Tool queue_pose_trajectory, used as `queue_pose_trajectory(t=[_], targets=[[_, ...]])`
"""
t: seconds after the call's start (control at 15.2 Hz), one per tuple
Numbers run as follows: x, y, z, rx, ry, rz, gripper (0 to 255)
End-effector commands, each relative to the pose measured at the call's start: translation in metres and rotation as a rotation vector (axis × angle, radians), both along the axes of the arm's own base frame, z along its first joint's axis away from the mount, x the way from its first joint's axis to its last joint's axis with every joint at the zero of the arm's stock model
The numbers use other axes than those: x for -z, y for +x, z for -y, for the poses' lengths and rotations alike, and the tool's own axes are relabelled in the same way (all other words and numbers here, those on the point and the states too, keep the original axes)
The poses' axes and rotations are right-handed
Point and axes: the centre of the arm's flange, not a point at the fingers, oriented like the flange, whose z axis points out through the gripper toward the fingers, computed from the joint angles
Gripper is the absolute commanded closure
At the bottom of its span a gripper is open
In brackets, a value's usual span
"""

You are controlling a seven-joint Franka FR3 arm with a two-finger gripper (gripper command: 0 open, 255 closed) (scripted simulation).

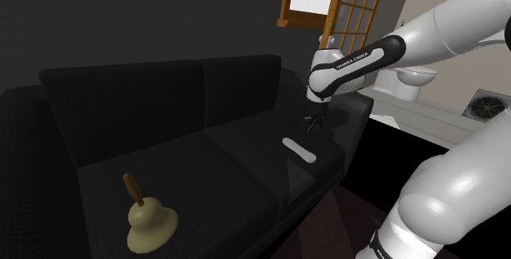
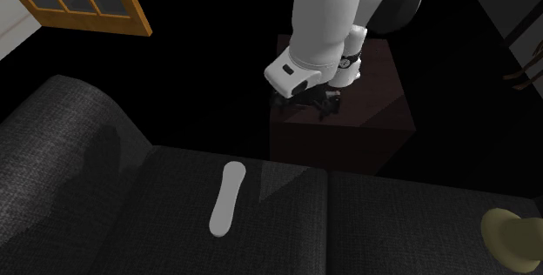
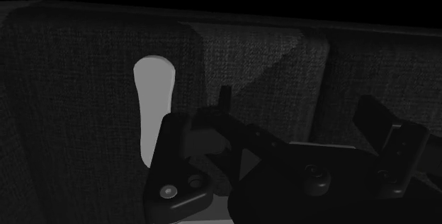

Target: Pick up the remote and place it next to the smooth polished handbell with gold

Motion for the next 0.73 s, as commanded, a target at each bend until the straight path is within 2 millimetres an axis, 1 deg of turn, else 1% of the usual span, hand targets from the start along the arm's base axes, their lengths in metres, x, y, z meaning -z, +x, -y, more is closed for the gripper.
queue_pose_trajectory(t=[0.0,0.66], targets=[[0.019,0.008,0.019,0.004,-0.002,0.011,0],[0.104,0.059,0.102,0.027,-0.001,0.058,0]])
